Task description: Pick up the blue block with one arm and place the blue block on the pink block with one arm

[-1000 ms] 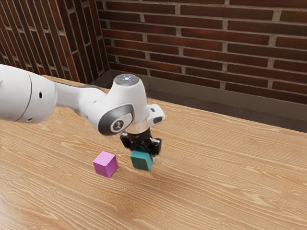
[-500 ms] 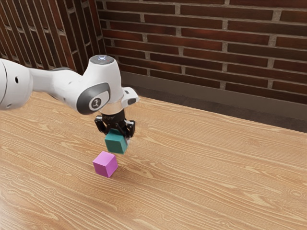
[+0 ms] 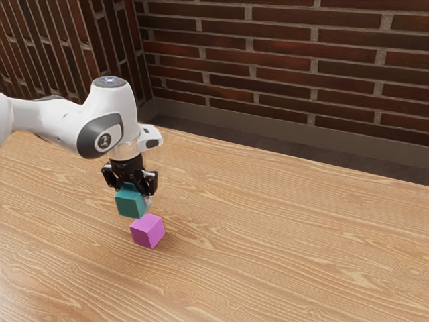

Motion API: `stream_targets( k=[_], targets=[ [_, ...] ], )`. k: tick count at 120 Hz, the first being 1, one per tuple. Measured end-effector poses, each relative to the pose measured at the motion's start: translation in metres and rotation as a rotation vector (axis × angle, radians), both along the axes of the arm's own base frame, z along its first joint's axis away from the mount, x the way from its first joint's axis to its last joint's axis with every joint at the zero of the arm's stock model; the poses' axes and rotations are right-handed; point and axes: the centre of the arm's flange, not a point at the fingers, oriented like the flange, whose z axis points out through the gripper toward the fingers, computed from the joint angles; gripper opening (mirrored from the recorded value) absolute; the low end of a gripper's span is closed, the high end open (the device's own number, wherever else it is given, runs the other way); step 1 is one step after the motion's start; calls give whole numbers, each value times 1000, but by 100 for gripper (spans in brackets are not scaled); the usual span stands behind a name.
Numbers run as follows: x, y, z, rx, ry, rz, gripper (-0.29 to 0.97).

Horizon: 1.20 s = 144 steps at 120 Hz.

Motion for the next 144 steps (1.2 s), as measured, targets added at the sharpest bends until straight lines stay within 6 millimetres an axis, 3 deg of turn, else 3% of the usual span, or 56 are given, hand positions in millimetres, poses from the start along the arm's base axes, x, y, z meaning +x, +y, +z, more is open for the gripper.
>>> stream_targets(
  k=[28,39,45,58,66,88,144],
  targets=[
    [-6,28,-11,-2,27,-13,37],
    [-3,33,-29,-2,56,-25,37],
    [1,18,-36,-2,65,-63,37],
    [3,-44,-39,-1,66,-196,37],
    [2,-57,-38,-1,63,-230,36],
    [6,-36,-36,-3,55,-211,37],
    [11,-26,-29,-4,40,-225,36]
  ],
)
